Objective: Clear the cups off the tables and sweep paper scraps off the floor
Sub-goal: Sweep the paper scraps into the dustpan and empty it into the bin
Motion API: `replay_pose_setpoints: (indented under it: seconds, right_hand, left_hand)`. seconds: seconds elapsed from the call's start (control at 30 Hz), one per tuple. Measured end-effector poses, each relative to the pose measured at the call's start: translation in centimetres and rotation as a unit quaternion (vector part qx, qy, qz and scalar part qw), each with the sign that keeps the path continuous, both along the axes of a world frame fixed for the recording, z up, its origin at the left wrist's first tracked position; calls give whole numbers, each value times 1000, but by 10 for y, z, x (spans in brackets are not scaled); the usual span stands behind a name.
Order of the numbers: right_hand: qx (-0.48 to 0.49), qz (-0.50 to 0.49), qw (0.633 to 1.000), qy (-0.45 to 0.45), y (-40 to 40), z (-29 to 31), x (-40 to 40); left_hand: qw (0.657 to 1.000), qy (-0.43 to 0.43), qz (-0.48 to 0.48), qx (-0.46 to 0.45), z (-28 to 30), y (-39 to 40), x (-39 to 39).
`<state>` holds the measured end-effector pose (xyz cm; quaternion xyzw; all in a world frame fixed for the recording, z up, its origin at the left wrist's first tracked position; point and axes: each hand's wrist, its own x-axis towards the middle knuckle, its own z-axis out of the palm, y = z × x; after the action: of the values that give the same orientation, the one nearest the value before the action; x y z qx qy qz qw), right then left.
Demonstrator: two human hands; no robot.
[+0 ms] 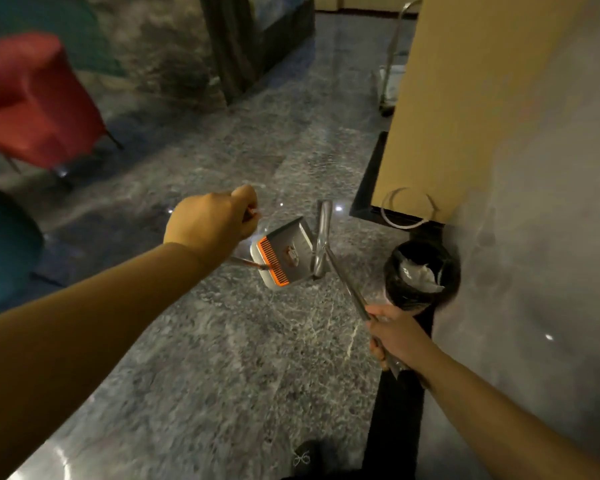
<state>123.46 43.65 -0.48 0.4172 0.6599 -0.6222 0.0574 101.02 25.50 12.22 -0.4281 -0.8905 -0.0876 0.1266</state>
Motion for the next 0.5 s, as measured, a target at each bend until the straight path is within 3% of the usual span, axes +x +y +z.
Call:
replay_pose_setpoints:
  seconds: [0.3,0.5]
  right_hand:
    - [-27,146,988,-29,-104,-15,-73]
    - [-33,248,967,-46,-211,-19,-139]
  left_hand:
    - [977,-20,212,-12,-30,-172,2]
    - [935,-51,351,13,-55,-299,-9]
